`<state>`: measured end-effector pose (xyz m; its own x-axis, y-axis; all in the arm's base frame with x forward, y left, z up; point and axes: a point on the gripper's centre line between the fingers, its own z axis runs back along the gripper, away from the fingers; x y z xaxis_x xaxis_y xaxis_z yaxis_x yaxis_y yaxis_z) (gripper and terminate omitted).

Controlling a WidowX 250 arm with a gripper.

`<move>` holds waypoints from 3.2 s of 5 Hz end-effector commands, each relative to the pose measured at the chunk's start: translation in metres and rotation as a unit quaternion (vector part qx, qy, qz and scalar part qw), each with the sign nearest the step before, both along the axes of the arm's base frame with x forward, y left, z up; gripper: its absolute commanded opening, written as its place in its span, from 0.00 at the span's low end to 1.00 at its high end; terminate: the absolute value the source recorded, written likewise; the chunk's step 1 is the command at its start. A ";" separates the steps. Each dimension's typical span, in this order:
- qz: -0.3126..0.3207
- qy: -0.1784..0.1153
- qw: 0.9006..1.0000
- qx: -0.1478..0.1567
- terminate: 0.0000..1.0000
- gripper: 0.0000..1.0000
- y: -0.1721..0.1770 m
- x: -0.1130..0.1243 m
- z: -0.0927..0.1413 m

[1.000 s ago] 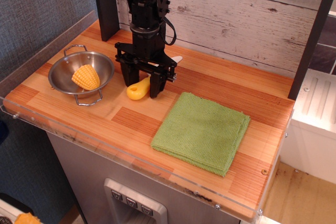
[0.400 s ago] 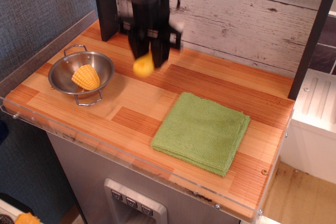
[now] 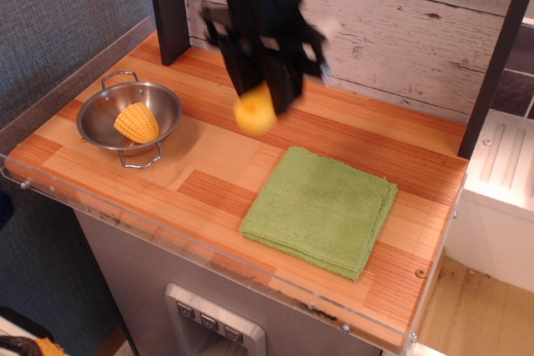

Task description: Place yellow knife on top of the green cloth.

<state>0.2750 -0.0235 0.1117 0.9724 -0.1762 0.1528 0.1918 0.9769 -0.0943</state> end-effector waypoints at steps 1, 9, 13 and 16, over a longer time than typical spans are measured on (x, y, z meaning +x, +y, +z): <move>0.042 0.025 0.999 0.018 0.00 0.00 -0.014 -0.036 -0.032; 0.077 -0.037 0.996 0.001 0.00 1.00 0.071 0.005 0.040; -0.003 0.014 0.999 0.041 0.00 1.00 0.065 0.027 0.047; -0.003 0.014 0.999 0.041 0.00 1.00 0.065 0.027 0.047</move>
<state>0.2998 0.0381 0.1438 0.9781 -0.1972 0.0667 0.1997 0.9793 -0.0333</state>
